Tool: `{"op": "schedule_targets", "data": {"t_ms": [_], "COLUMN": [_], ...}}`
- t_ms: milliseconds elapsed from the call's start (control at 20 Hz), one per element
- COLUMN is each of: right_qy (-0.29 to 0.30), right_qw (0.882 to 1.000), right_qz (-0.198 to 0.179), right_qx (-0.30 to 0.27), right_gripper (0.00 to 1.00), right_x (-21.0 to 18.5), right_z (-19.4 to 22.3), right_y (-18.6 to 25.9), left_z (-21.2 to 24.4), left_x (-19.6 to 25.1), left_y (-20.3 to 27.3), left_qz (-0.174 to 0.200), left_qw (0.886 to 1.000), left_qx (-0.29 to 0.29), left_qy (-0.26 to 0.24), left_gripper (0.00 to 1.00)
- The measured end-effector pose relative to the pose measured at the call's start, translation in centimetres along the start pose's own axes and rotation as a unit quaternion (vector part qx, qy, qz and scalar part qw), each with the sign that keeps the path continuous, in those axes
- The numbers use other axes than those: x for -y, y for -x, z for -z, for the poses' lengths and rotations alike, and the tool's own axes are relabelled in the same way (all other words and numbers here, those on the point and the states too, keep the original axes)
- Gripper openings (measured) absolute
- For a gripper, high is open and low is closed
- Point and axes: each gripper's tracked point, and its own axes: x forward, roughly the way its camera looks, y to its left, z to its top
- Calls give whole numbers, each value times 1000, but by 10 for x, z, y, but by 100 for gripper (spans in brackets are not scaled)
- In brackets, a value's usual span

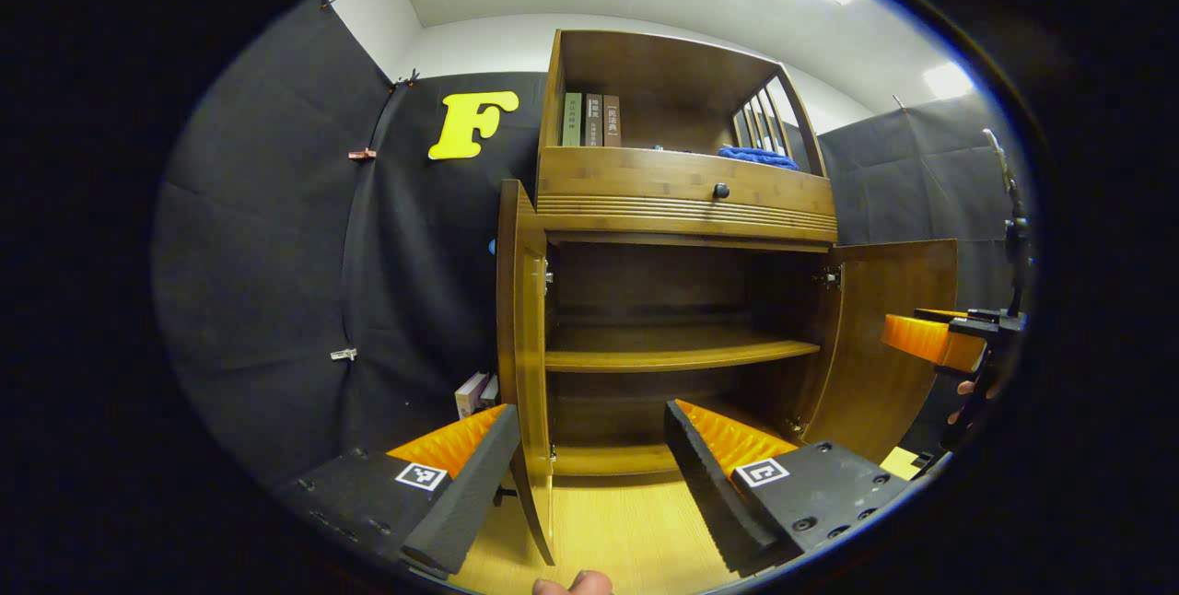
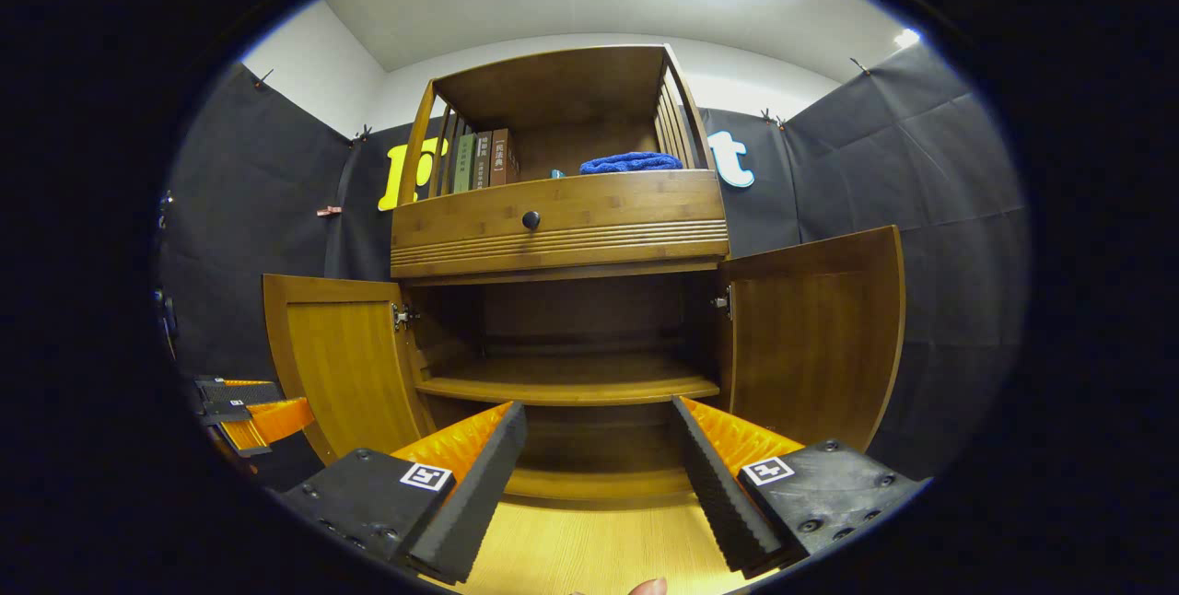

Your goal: Open the right door of the double-door shoe cabinet with the right hand, and open the left door with the left hand.

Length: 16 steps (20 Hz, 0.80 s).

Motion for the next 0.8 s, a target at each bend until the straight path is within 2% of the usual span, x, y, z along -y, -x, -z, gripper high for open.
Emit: {"op": "schedule_targets", "data": {"t_ms": [800], "right_qy": [2], "right_qw": [1000], "right_qz": [-2], "right_qx": [1], "right_gripper": [93], "right_x": [2], "right_z": [-1], "right_y": [-3], "left_z": [-7], "left_x": [2], "left_y": [0], "left_qz": [-4], "left_qw": [1000], "left_qx": [5], "left_qy": [-8], "left_gripper": [98]}}
